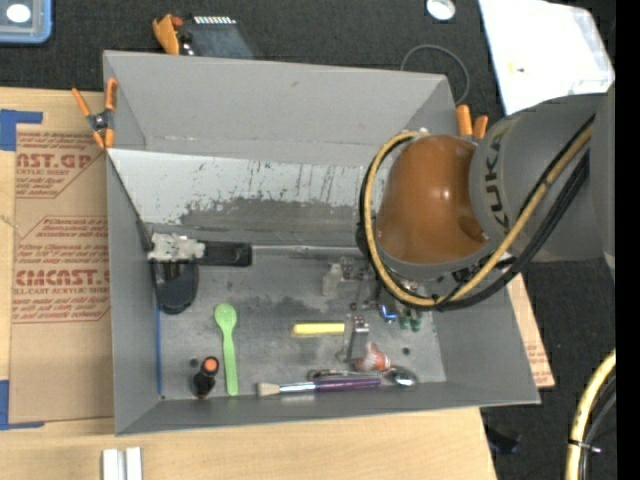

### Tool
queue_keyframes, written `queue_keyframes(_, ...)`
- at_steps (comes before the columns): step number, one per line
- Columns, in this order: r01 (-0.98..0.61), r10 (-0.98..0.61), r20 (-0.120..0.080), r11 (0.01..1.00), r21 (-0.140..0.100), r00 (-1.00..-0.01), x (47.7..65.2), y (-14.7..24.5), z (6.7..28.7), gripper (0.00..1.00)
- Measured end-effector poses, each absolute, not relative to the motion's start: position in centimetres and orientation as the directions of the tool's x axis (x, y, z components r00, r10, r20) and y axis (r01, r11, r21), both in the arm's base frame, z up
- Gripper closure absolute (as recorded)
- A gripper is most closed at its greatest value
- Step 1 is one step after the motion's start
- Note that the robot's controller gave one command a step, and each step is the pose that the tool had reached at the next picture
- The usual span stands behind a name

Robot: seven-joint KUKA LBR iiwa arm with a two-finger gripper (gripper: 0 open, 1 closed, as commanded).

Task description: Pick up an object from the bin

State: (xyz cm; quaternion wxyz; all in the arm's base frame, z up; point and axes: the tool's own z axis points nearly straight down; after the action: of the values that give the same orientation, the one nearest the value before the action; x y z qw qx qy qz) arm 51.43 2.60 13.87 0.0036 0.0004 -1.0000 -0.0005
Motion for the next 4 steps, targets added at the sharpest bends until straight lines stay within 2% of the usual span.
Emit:
queue_keyframes(1, -0.001, -0.001, 0.000, 1.000, 0.001, -1.000, 51.6, 2.6, 14.3, 0.00)
queue_keyframes(2, 0.091, 0.091, -0.001, 0.996, 0.003, -0.996, 54.5, 5.2, 7.1, 0.00)
queue_keyframes(3, 0.158, 0.158, -0.010, 0.987, 0.004, -0.987, 55.5, 5.5, 7.0, 0.00)
queue_keyframes(4, 0.126, 0.126, -0.003, 0.992, 0.003, -0.992, 53.4, 4.7, 7.0, 0.00)
